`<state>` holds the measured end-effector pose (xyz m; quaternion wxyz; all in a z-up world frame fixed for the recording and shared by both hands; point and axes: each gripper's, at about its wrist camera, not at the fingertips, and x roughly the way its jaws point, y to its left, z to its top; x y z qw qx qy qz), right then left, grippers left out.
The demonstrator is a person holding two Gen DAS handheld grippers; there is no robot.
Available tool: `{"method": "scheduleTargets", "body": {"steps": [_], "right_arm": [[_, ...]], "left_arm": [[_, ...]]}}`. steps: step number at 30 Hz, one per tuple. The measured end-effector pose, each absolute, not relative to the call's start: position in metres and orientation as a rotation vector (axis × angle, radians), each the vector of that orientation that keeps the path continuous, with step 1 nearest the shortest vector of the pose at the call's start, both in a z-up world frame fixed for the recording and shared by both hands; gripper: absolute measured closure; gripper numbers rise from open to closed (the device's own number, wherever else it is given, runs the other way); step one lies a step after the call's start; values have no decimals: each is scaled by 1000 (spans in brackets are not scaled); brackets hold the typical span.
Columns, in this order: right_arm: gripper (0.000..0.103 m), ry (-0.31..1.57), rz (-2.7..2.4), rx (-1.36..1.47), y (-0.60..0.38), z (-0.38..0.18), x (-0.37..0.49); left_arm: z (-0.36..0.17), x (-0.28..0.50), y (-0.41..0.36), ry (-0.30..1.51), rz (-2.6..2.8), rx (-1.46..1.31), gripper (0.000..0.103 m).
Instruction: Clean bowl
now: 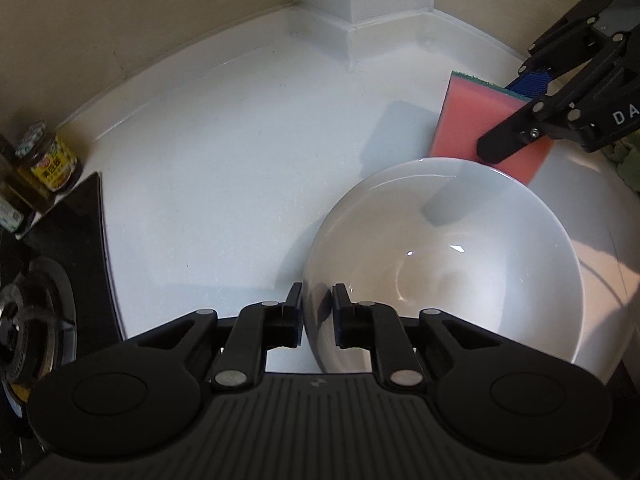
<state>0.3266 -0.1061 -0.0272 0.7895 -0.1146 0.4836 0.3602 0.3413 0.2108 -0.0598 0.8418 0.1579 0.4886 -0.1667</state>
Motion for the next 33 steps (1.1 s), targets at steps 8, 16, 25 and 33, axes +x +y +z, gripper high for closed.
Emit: {"method": "scheduleTargets", "body": {"steps": [8, 16, 25, 33], "right_arm": [[76, 1014, 795, -315, -94, -26, 336], [76, 1010, 785, -318, -93, -26, 340], [76, 1026, 769, -168, -117, -29, 325], [76, 1000, 830, -314, -102, -26, 332]], "left_arm": [[-62, 354, 209, 962, -572, 551, 87], [-57, 361, 218, 1011, -511, 463, 79], [-63, 350, 242, 1021, -389, 279, 90], [-64, 384, 226, 950, -623, 552, 86]]}}
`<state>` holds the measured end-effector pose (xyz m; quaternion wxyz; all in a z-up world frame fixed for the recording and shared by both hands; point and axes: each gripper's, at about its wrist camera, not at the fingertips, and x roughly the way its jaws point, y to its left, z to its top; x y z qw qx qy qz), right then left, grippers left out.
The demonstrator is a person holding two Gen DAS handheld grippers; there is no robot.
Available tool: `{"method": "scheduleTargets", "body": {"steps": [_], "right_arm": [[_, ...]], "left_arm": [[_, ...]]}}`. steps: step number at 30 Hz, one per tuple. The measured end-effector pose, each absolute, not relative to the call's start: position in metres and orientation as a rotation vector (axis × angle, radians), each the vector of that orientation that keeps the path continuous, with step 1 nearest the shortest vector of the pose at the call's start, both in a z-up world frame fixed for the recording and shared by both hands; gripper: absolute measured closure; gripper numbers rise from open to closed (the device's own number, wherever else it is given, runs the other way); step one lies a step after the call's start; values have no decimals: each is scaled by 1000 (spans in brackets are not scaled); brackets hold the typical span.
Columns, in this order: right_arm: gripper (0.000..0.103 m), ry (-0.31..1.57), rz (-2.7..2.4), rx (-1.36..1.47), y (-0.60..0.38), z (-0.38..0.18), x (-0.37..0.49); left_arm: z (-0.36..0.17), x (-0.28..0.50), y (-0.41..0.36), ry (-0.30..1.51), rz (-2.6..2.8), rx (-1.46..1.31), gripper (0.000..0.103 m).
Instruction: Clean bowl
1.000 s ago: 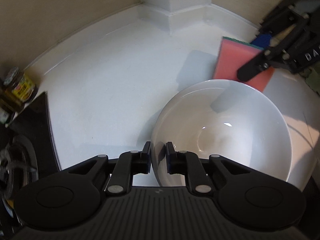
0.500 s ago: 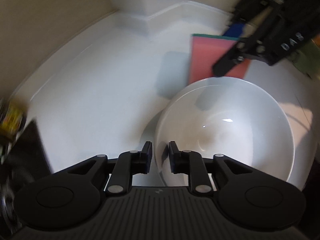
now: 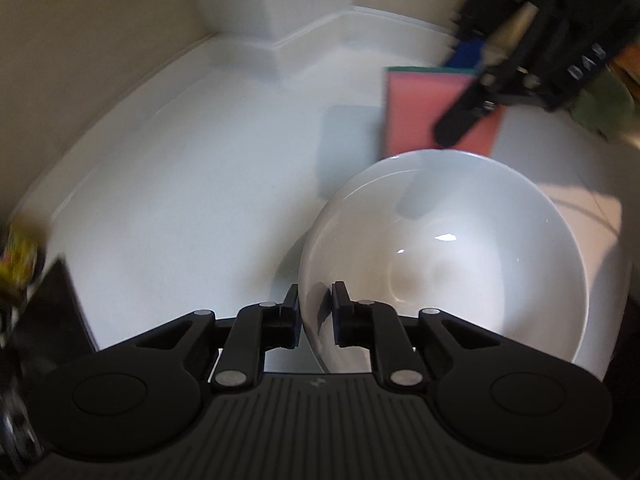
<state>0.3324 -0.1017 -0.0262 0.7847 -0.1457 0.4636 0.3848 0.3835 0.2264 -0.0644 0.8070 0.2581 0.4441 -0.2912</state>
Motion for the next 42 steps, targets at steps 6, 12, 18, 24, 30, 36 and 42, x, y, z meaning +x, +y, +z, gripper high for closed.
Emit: {"method": "scheduleTargets", "body": {"steps": [6, 12, 18, 24, 30, 36, 42], "right_arm": [[77, 987, 834, -317, -97, -26, 338], [77, 1008, 776, -247, -113, -26, 325], [77, 1012, 772, -324, -109, -25, 318], [77, 920, 779, -377, -91, -20, 335], [77, 727, 782, -441, -92, 23, 303], [77, 682, 947, -565, -75, 44, 247], [77, 705, 947, -783, -40, 10, 232]], "left_arm": [[-58, 391, 248, 989, -495, 354, 85], [-61, 374, 268, 1036, -427, 240, 87], [-66, 403, 261, 1034, -499, 323, 95], [-67, 424, 248, 1035, -511, 355, 94], [-63, 420, 277, 1042, -509, 219, 93], [-65, 425, 287, 1026, -519, 190, 87], [-59, 418, 288, 1021, -476, 220, 95]]}}
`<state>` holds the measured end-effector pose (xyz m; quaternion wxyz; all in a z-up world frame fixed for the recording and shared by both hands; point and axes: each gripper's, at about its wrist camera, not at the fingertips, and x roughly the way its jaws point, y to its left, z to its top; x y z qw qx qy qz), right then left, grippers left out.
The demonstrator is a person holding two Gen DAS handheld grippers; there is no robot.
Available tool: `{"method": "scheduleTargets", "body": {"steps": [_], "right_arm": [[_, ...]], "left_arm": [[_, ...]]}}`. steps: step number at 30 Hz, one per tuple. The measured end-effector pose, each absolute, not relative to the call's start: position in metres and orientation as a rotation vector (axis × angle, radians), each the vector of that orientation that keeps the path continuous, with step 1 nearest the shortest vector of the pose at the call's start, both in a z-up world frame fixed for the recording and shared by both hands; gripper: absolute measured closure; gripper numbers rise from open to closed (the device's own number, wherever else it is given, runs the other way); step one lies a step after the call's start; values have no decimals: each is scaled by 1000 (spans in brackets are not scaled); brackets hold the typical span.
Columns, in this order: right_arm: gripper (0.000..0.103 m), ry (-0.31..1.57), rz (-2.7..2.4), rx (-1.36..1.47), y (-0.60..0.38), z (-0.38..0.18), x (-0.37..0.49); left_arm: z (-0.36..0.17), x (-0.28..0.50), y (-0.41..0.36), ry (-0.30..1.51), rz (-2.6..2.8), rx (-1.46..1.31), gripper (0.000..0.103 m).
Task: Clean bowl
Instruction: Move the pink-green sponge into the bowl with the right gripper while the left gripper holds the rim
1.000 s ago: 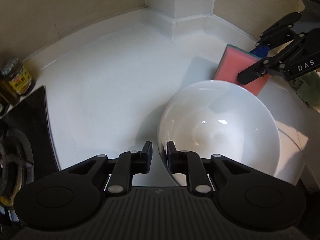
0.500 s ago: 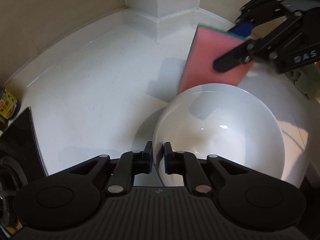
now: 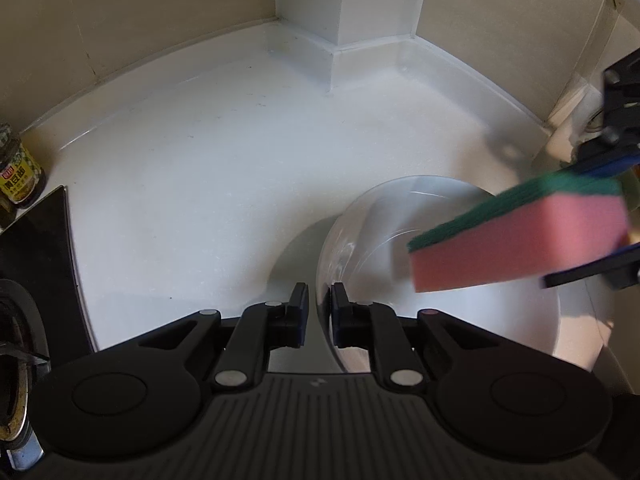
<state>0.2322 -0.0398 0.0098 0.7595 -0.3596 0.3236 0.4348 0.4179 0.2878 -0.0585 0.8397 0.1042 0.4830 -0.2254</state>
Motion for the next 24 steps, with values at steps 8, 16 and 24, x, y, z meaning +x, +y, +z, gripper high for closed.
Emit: {"method": "scheduleTargets", "body": {"steps": [8, 16, 24], "right_arm": [[77, 712, 1020, -847, -20, -20, 224], [76, 837, 1094, -876, -29, -10, 218], [77, 743, 1009, -941, -20, -24, 231]], "left_arm": [[-58, 415, 285, 1009, -457, 219, 96], [-57, 415, 290, 1004, -470, 210, 96], [-58, 415, 292, 998, -487, 225, 96]]}}
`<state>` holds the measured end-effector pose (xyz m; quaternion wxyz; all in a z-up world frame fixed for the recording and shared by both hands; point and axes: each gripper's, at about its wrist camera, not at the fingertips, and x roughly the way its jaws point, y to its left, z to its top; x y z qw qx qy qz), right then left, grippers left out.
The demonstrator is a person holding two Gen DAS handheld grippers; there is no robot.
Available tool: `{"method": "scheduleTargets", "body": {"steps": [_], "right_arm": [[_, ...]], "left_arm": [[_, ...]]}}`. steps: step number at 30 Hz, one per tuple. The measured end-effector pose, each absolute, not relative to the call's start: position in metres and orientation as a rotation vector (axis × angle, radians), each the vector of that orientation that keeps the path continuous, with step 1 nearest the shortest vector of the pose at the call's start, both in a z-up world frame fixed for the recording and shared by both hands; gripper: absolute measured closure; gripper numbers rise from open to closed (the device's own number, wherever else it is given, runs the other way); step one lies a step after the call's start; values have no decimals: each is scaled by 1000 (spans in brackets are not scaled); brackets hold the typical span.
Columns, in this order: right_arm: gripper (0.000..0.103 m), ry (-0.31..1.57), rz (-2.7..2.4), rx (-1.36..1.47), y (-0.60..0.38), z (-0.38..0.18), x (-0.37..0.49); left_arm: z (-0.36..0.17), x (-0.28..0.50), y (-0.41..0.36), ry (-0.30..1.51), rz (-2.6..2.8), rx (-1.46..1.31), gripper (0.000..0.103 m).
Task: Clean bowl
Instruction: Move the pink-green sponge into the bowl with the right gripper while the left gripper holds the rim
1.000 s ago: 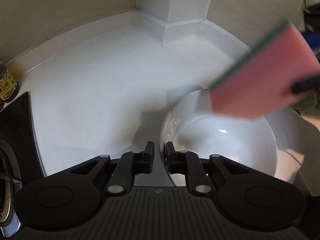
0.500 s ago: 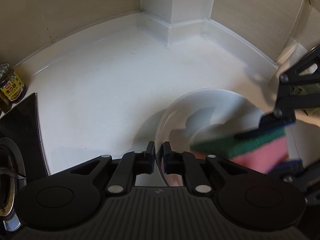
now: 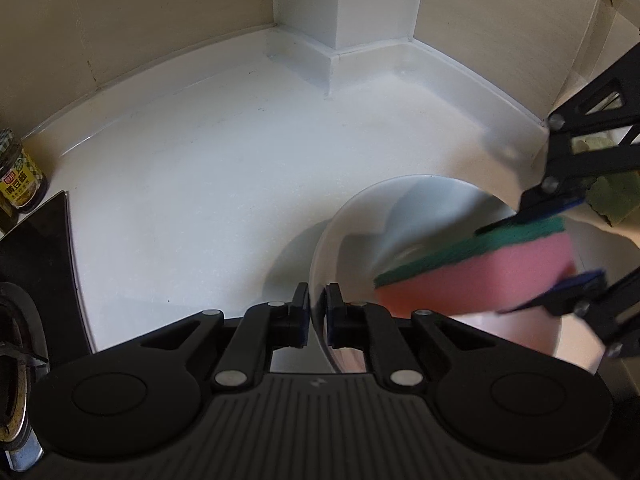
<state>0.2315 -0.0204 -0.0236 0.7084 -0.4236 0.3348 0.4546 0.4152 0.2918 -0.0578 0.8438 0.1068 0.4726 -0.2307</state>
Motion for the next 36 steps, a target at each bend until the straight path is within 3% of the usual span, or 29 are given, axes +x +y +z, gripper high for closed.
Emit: {"method": "scheduleTargets", "body": {"steps": [10, 17, 28, 36], "right_arm": [[76, 794, 1119, -1087, -25, -15, 215], [76, 734, 1108, -1005, -12, -22, 229], [77, 768, 1155, -1196, -15, -19, 213], [76, 803, 1141, -1075, 3, -20, 224]], "left_arm": [[-60, 418, 293, 997, -503, 221, 97], [-59, 418, 293, 996, -513, 239, 96], [-60, 420, 293, 990, -518, 250, 96], [-61, 422, 293, 990, -515, 259, 96]]}}
